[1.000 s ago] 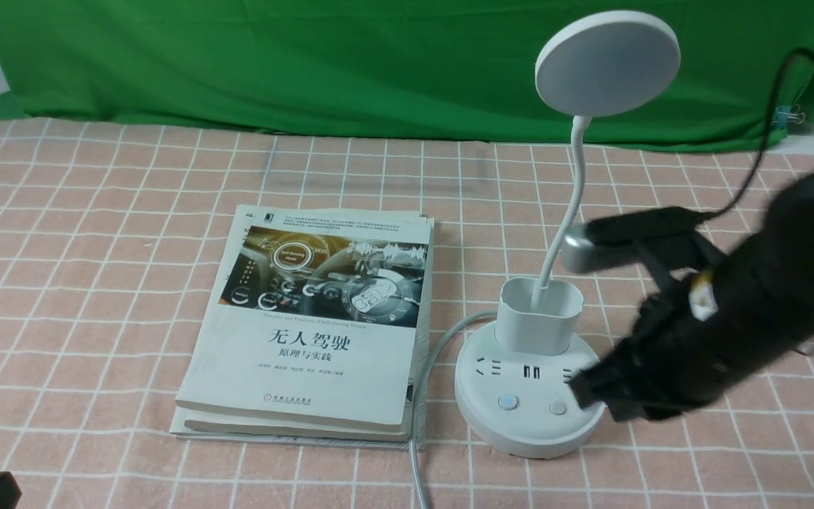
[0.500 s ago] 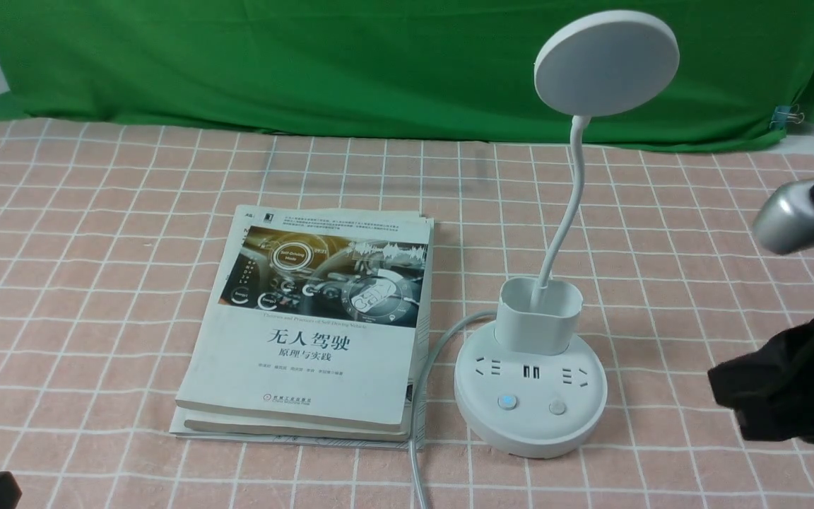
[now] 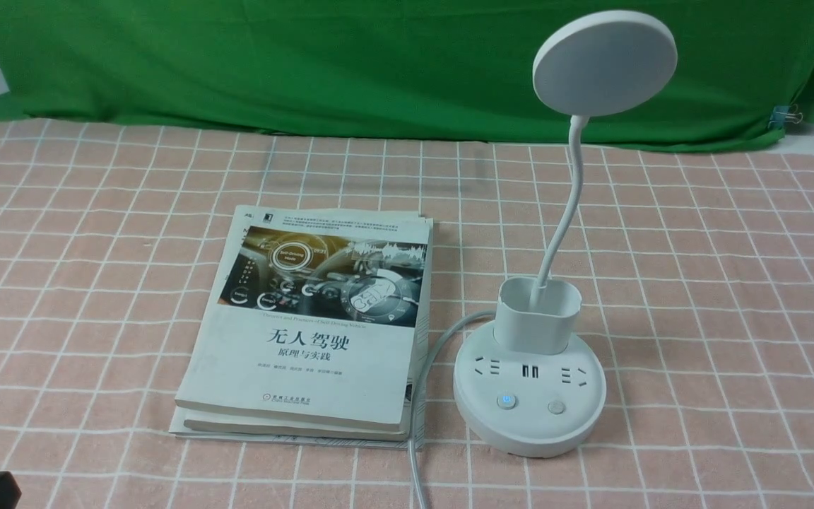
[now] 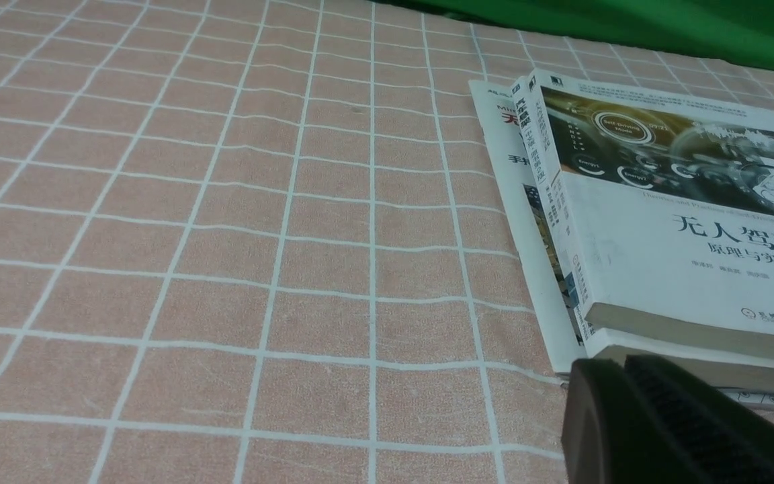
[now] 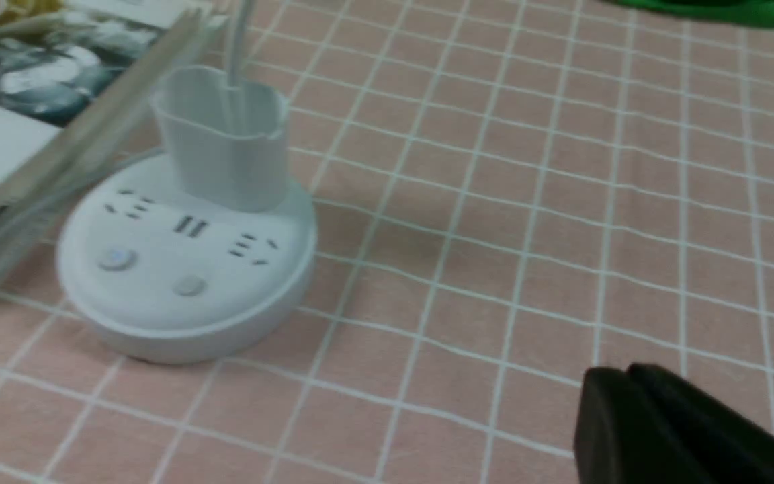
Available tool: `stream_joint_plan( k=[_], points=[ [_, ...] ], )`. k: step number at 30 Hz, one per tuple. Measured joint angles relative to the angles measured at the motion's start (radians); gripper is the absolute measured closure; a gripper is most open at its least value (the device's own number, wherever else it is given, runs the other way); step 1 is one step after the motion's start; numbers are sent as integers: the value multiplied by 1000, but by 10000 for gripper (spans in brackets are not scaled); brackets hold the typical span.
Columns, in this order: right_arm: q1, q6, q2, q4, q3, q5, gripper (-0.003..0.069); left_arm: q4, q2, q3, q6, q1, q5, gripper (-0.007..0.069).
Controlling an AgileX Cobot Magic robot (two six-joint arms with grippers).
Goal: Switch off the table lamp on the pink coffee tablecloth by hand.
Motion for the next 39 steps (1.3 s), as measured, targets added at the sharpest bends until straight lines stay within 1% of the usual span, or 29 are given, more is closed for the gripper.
stream_joint_plan(
  k=[2, 5, 10, 25, 39],
  points=[
    [-42, -14, -109, 0, 113, -47, 594, 0, 0, 0, 0, 0, 0, 618],
    [-73, -18, -240, -1, 233, -65, 596, 0, 0, 0, 0, 0, 0, 618],
    [-81, -19, -379, -2, 297, -61, 613, 0, 0, 0, 0, 0, 0, 618],
    [-81, -18, -396, -2, 297, -45, 611, 0, 0, 0, 0, 0, 0, 618],
    [-81, -18, -396, -2, 297, -45, 582, 0, 0, 0, 0, 0, 0, 618]
  ],
)
